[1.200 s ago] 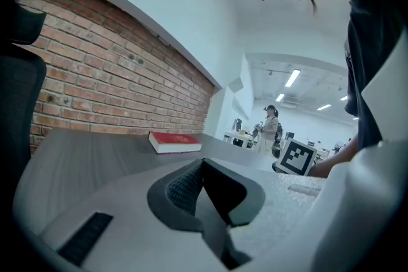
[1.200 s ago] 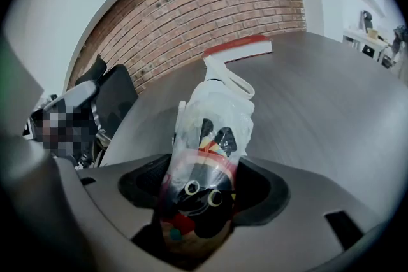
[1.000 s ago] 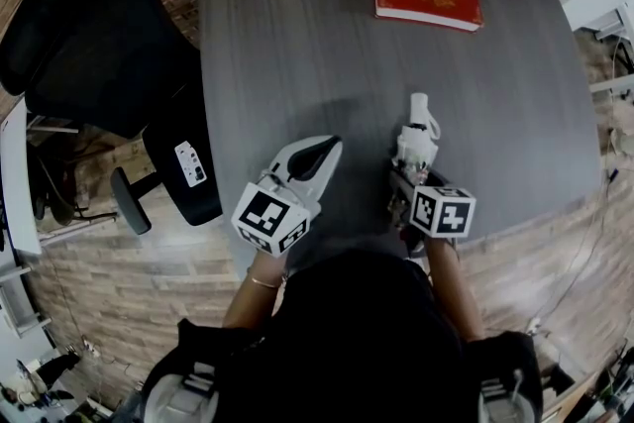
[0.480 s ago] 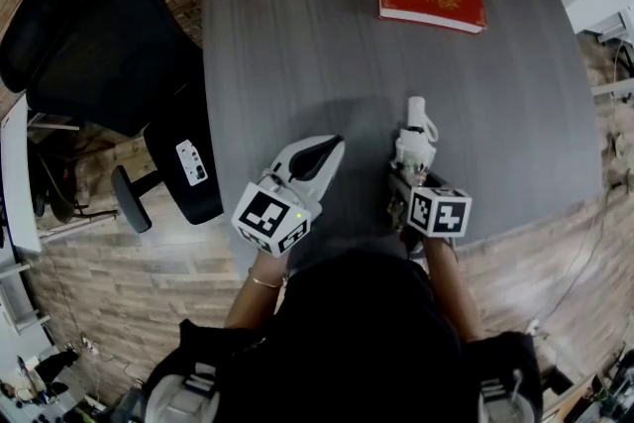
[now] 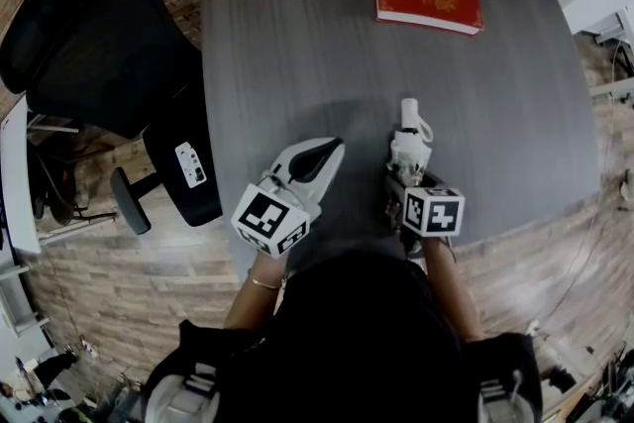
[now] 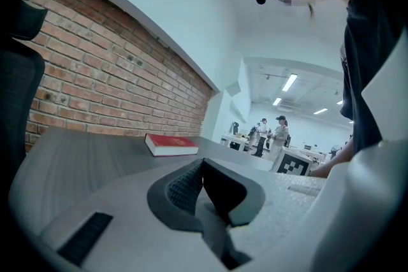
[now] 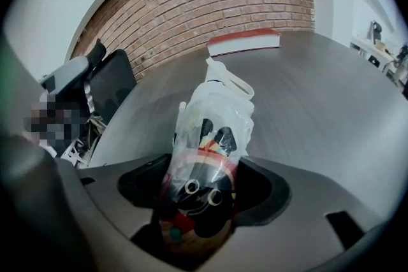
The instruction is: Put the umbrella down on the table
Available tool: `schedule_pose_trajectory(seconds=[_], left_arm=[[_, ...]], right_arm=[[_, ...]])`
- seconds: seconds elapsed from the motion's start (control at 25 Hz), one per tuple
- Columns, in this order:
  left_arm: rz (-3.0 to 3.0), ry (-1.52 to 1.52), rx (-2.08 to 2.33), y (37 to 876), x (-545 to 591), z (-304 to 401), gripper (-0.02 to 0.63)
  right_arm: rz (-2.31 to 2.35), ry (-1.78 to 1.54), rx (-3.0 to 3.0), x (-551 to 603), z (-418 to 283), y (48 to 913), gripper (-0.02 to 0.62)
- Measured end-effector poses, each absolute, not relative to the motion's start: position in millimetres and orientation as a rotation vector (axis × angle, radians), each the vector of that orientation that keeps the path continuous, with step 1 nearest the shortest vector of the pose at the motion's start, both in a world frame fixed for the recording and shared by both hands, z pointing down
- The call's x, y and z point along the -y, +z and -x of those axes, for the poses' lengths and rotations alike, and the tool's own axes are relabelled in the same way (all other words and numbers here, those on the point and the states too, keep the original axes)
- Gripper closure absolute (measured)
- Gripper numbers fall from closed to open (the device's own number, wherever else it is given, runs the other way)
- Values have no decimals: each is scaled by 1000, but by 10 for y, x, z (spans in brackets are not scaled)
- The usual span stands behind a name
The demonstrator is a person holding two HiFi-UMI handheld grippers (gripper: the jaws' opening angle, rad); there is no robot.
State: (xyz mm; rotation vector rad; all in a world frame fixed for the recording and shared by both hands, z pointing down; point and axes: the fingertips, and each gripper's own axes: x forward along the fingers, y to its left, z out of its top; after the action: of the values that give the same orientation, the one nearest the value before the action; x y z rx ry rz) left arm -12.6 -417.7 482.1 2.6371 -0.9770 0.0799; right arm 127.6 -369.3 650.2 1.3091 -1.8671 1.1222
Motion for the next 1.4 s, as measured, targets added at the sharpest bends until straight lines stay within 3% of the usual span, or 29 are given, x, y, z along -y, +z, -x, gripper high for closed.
schedule_pose_trajectory(seconds=[0.96, 1.12, 1.4], left_arm=[[-2691, 78, 954, 4661, 3995, 23, 604], [-2693, 86, 944, 4634, 3926, -17, 604], [-2729, 73, 940, 4539, 3820, -63, 604]], right_arm=[[-1412, 1158, 1964, 3721, -1314, 6232, 255], [-1470, 1116, 2001, 3731, -1379, 6061, 267], [-1560, 1054, 2090, 3676, -1468, 5769, 376]])
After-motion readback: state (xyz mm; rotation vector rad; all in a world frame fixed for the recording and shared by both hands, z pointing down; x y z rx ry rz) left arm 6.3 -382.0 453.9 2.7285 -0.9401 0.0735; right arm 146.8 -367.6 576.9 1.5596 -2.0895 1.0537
